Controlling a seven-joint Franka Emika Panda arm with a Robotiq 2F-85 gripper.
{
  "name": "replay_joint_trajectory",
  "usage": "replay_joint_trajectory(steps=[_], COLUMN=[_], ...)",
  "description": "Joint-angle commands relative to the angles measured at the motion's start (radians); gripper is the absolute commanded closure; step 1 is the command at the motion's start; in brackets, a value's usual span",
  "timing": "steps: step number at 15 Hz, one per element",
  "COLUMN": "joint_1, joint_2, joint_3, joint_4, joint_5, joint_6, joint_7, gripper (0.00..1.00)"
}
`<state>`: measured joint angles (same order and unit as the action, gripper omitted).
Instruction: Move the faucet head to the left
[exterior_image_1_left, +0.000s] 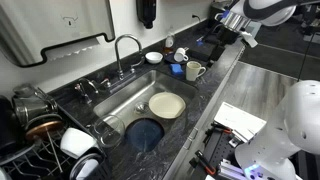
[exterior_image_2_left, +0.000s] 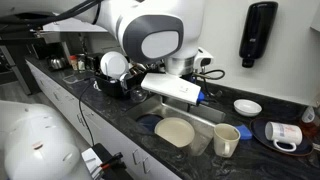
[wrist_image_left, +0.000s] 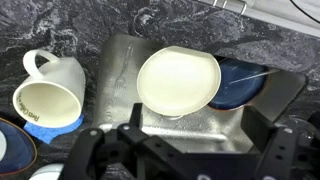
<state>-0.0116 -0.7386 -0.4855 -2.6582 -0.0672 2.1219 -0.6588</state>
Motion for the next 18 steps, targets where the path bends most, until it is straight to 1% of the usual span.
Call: replay_joint_trajectory(steps=[1,3,5,7,10,14,16,18], joint_1=[-0.031,0.002,0.044,0.102,0.194,0.311,0.369,0.434], joint_2=[0.011,0.031,0.044,0.063,0.121,0.211,0.284,0.349], joint_3=[0.028,0.02,0.036,0.049,0.05,0.01,-0.026,-0.074], joint_4=[0.001,-0.001,-0.007,-0.011,-0.001,0.039,0.083,0.146], joint_5=[0.027,0.06,0.099,0.143,0.21,0.318,0.381,0.457], joint_6=[-0.001,0.023,0.088,0.187,0.361,0.508,0.573,0.603], joint_7=[-0.021,-0.039,-0.073,-0.131,-0.214,-0.327,-0.394,-0.477], gripper=[0.0,0.0,0.0,0.0,0.0,0.0,0.0,0.0])
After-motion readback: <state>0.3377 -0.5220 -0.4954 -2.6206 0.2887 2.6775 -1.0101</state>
